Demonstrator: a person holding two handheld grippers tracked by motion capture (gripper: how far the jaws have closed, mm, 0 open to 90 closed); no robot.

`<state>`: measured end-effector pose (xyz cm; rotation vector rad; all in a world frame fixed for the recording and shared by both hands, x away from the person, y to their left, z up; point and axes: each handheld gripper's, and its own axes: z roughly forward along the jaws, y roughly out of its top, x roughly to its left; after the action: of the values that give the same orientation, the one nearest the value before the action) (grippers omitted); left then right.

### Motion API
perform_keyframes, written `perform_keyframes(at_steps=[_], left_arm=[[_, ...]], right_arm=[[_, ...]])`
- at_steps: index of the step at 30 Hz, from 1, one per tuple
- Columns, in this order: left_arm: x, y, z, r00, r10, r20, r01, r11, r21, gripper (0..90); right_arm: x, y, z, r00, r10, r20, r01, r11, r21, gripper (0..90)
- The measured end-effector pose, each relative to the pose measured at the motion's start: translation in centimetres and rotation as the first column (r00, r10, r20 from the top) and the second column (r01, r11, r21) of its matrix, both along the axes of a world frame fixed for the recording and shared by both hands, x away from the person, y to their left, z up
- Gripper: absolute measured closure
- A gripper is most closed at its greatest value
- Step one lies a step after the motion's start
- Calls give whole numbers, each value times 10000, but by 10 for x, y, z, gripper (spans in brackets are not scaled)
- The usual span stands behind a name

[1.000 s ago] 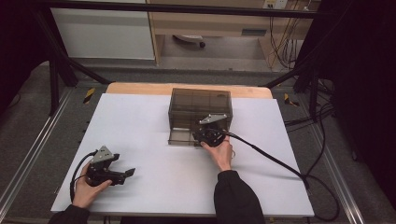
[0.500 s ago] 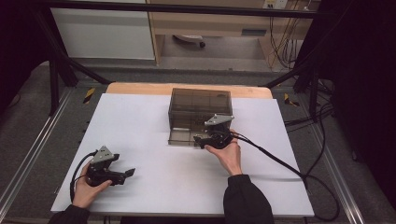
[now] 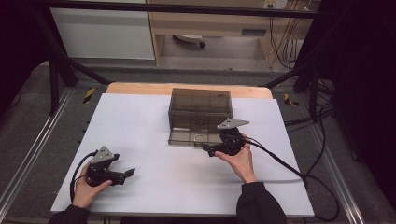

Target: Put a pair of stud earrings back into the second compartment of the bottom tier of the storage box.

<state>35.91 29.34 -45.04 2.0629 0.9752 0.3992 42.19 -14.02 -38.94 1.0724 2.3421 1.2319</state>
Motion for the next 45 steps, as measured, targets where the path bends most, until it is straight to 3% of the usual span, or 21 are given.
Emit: perform_keyframes(at_steps=[11,25,30,32,33,34,45], left_arm=[[0,0,0,10000,-18,1,18,10000,10,83],[0,0,0,10000,9,1,-9,10000,13,83],[0,-1,0,10000,-32,-2,32,10000,22,83],[0,-1,0,10000,-48,-13,48,10000,43,83],[0,-1,0,10000,-56,-10,56,10000,33,83],[0,-1,0,10000,-54,3,54,10000,26,83],[0,-1,0,10000,-69,3,69,10000,61,84]], right_arm=[[-15,-35,-13,9991,-393,-150,395,9992,72,43],[-19,-50,-40,9958,-499,-765,501,9987,-4,110],[-19,-51,-47,9965,-494,-669,483,9987,-180,193],[-19,-53,-50,9964,-493,-685,477,9986,-246,282],[-19,-53,-50,9964,-493,-685,477,9986,-246,282],[-19,-53,-51,9970,-472,-613,457,9986,-256,360],[-17,-52,-57,9975,-350,-610,317,9980,-545,557]])
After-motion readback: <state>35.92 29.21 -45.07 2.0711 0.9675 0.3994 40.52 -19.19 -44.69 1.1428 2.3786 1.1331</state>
